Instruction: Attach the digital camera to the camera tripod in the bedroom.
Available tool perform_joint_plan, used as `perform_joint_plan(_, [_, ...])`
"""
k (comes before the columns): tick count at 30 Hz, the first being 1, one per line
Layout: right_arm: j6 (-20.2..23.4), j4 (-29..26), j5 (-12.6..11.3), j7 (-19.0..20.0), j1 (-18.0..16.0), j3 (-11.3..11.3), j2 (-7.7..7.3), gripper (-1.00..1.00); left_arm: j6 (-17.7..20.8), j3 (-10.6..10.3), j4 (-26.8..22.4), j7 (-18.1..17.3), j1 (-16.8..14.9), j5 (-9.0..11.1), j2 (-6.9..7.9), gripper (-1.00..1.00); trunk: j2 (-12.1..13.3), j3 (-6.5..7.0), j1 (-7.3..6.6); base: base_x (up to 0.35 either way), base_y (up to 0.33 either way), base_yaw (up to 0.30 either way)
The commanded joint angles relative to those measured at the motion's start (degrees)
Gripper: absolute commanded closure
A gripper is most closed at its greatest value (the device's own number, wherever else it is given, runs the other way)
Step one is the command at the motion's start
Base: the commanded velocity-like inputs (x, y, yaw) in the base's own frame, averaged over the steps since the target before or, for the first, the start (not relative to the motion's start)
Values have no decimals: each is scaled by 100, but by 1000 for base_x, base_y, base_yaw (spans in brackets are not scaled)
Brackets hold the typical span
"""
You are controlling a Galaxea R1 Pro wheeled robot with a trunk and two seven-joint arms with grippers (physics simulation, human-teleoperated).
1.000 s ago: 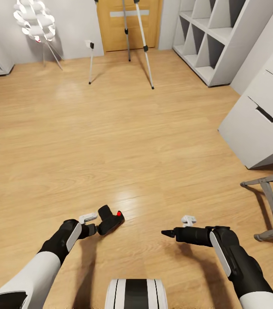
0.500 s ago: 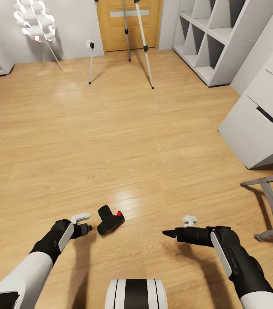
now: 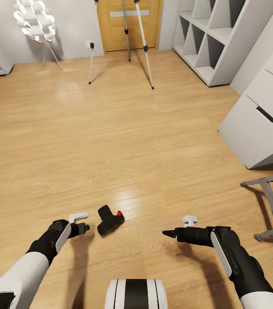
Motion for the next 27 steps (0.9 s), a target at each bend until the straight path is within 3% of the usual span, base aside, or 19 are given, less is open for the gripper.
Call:
perform_joint_plan(1, [47,-2,-57,-20,-2,-5,0,-100,-2,-25,6,-9,0,24,33,-100,-1,-4,-1,0,0,0])
perform_joint_plan(15, [45,-2,-57,-25,-2,-8,0,-100,-451,-473,431,-458,-1,-455,487,-100,-1,-4,-1,0,0,0])
perform_joint_plan(16, [45,-2,-57,-25,-2,-8,0,-100,-4413,-1653,1037,-3807,-1,-959,514,-100,-1,-4,-1,0,0,0])
perform_joint_plan(27, [45,-2,-57,-30,-2,-9,0,-100,-4668,-1671,1126,-3864,-1,-977,553,-100,-1,-4,-1,0,0,0])
